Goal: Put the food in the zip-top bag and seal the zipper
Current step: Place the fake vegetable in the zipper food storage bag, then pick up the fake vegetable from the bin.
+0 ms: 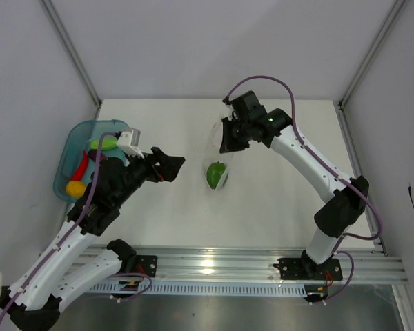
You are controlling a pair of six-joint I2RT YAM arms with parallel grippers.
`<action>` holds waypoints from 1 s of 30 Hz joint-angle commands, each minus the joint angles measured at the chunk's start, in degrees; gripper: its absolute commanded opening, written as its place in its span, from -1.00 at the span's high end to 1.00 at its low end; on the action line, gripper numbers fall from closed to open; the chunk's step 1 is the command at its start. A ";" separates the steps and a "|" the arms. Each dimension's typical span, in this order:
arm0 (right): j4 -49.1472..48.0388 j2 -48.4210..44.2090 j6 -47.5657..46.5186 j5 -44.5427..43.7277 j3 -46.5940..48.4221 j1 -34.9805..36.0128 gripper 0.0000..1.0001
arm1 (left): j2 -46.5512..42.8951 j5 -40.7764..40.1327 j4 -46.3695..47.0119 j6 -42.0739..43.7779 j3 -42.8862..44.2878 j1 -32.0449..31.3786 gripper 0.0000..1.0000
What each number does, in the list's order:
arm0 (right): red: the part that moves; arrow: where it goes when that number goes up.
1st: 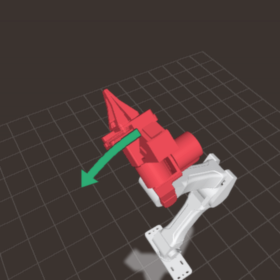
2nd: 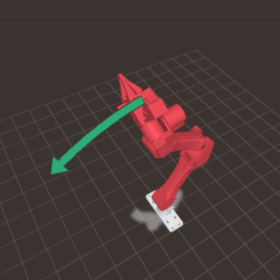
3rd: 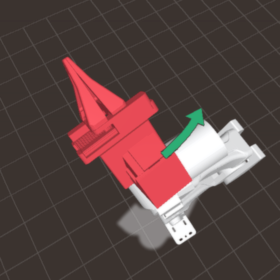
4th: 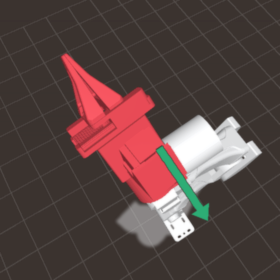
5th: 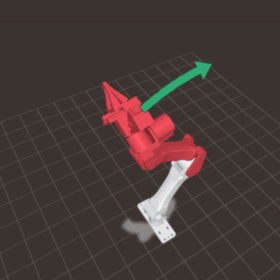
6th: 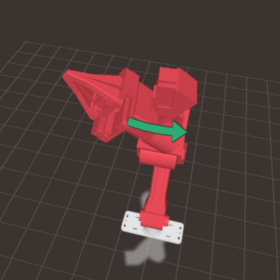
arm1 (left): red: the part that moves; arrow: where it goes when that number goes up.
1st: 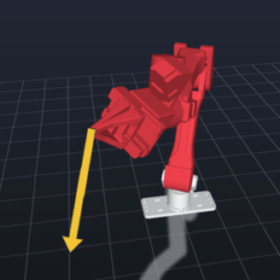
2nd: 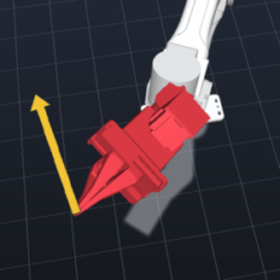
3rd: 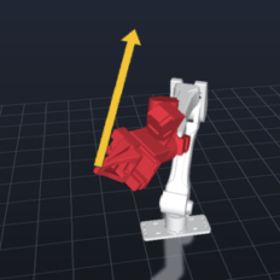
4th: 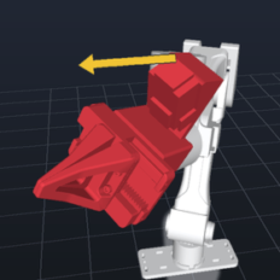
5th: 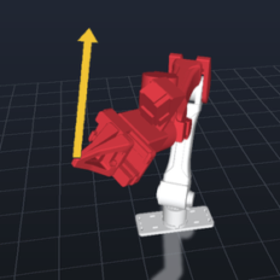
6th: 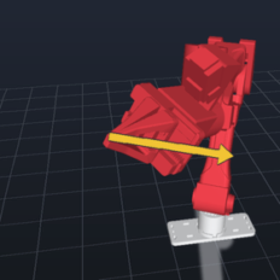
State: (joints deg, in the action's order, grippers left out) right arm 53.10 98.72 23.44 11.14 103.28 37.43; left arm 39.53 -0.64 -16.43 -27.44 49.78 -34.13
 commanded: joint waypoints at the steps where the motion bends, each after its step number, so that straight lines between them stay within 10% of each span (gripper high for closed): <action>1: 3.51 -3.51 -3.05 -7.62 2.28 2.12 1.00 | 1.08 -13.39 -10.97 -4.18 1.99 -0.32 -0.99; 5: 1.39 -6.08 -2.87 -7.44 0.08 1.60 1.00 | 1.78 -23.78 -12.76 -7.01 0.24 0.03 -0.99; 30: -2.74 -7.66 -5.77 -4.46 -12.58 1.07 1.00 | 40.62 -22.56 -11.70 -12.81 14.64 34.74 -0.99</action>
State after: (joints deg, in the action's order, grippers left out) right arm 51.83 93.47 19.09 5.89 91.26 38.81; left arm 76.88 -23.83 -27.81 -37.91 60.25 -2.20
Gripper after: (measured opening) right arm 0.002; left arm 0.994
